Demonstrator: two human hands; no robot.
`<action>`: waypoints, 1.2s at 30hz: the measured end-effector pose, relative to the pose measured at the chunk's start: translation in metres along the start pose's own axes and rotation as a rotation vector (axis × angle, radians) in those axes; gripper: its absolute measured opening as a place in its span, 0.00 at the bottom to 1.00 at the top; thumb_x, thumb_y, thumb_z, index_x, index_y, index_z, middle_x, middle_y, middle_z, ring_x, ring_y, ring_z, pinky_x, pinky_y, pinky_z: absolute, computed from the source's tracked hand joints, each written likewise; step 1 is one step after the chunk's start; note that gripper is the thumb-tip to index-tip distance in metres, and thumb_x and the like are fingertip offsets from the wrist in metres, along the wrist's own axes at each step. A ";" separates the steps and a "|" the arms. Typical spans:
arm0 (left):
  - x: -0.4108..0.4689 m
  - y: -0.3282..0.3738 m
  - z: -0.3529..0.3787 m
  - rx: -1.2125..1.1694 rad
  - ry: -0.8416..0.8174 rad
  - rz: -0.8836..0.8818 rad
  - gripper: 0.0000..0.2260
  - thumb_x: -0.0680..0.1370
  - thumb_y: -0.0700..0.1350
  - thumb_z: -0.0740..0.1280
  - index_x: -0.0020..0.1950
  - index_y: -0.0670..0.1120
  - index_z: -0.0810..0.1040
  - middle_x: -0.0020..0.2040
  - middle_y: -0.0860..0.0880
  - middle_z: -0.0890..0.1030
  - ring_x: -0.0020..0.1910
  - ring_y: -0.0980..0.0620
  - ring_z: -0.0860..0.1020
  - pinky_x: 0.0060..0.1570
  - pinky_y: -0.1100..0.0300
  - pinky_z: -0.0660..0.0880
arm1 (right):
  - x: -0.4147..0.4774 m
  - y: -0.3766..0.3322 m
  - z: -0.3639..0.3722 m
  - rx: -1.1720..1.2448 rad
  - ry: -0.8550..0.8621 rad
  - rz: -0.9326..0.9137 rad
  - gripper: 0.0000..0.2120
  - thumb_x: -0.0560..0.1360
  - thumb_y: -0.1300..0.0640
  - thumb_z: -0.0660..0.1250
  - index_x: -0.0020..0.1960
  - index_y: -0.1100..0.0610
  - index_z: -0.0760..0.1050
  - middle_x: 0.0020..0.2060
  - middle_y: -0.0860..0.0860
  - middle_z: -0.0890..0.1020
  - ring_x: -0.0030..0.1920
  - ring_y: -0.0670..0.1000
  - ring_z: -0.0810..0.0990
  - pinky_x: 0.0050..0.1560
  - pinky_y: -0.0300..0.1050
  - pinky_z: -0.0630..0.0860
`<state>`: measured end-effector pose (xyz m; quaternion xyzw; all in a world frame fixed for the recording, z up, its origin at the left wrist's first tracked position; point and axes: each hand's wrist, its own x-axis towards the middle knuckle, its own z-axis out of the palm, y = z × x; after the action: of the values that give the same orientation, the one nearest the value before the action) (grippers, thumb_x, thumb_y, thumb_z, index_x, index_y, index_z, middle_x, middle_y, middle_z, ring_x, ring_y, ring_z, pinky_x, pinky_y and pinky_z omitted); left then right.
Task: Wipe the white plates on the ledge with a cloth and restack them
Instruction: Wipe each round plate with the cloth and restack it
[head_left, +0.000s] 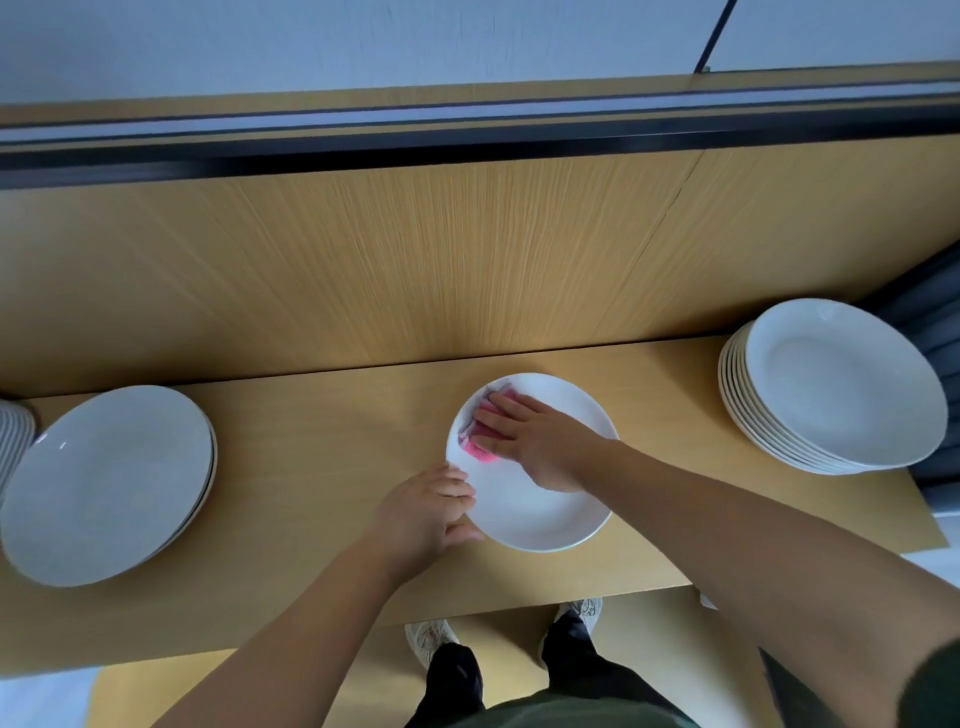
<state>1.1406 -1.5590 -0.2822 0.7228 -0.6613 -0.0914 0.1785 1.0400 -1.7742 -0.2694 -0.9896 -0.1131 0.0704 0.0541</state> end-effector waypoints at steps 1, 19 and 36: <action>0.000 0.001 0.000 -0.016 -0.014 -0.021 0.24 0.71 0.62 0.60 0.44 0.45 0.86 0.47 0.52 0.85 0.52 0.51 0.82 0.50 0.59 0.80 | 0.000 0.000 0.004 -0.010 0.001 0.010 0.31 0.70 0.62 0.75 0.71 0.54 0.71 0.71 0.57 0.71 0.73 0.62 0.65 0.71 0.60 0.61; 0.001 0.008 0.006 -0.057 0.039 -0.108 0.21 0.69 0.62 0.61 0.37 0.47 0.85 0.41 0.55 0.84 0.47 0.54 0.81 0.52 0.67 0.69 | -0.069 -0.008 0.006 -0.053 -0.081 0.461 0.27 0.65 0.59 0.73 0.64 0.52 0.78 0.63 0.52 0.80 0.66 0.54 0.76 0.70 0.50 0.63; -0.003 0.003 0.003 -0.095 0.059 -0.077 0.28 0.73 0.66 0.57 0.47 0.45 0.84 0.51 0.52 0.83 0.58 0.57 0.71 0.54 0.66 0.72 | -0.072 -0.039 -0.032 0.504 -0.077 0.513 0.22 0.82 0.57 0.54 0.71 0.35 0.67 0.67 0.37 0.74 0.66 0.49 0.74 0.71 0.41 0.64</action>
<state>1.1361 -1.5571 -0.2838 0.7408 -0.6224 -0.1080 0.2283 0.9666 -1.7559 -0.2234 -0.9380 0.1578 0.1445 0.2725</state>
